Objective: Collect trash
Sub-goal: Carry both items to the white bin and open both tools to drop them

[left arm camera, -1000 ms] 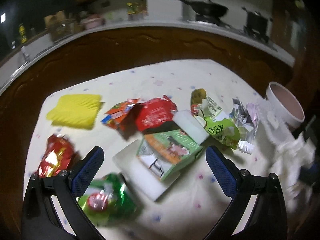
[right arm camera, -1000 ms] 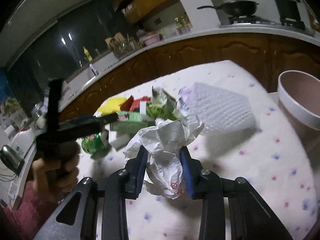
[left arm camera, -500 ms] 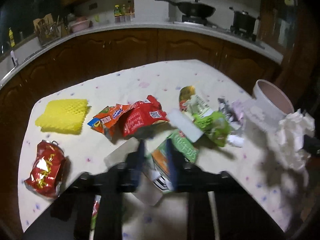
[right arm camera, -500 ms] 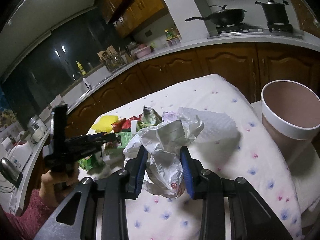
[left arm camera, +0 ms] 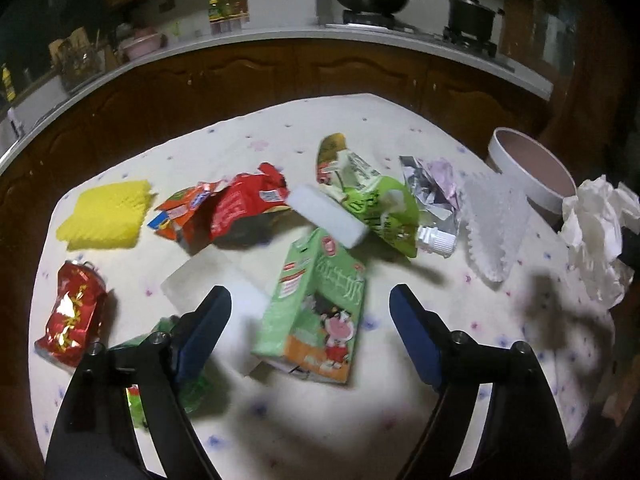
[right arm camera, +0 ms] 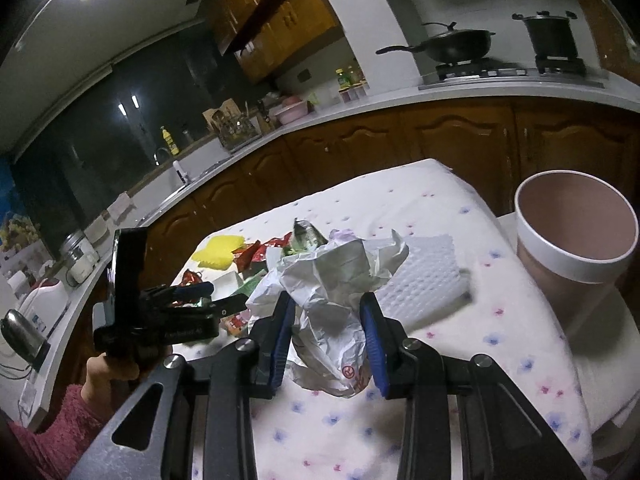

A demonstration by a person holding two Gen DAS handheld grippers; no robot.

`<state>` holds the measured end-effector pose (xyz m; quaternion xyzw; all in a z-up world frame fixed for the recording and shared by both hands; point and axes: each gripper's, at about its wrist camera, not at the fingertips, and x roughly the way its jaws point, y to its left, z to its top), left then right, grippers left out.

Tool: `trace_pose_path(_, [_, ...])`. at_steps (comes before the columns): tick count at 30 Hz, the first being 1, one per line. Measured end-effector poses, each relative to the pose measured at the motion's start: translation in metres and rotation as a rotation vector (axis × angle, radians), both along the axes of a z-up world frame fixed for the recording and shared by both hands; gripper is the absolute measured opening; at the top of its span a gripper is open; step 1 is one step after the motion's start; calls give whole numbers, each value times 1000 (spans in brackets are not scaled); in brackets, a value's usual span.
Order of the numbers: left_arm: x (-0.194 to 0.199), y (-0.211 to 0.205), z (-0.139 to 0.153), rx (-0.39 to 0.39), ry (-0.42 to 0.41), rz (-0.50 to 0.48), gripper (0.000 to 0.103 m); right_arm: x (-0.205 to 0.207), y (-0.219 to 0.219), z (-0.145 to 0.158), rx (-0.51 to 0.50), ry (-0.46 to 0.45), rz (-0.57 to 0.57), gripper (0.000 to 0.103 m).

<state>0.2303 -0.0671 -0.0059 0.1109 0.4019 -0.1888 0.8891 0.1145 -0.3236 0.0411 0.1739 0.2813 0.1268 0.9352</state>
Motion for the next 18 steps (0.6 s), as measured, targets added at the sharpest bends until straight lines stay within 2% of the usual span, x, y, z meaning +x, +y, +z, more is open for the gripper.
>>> trace_pose_path(4, [5, -19, -15, 117, 4, -9, 83, -1, -8, -1, 15, 11, -17, 34])
trace_pose_path(5, [5, -23, -20, 145, 9, -11, 77, -2, -7, 0, 16, 11, -20, 35])
trace_pose_path(6, [5, -26, -24, 164, 15, -17, 58, -3, -9, 0, 18, 11, -22, 35])
trace_pose_path(9, [1, -31, -29, 213, -15, -21, 58, -5, -14, 3, 21, 5, -35, 35])
trace_pose_path(12, [-7, -27, -20, 162, -24, -28, 58, -9, -15, 4, 23, -1, -45, 35])
trace_pose_path(15, [-15, -17, 1, 61, -27, -14, 58, -10, -19, 6, 29, -10, -45, 35])
trace_pose_path(18, [-24, -6, 22, -73, -26, -2, 58, -11, -22, 7, 32, -21, -48, 35])
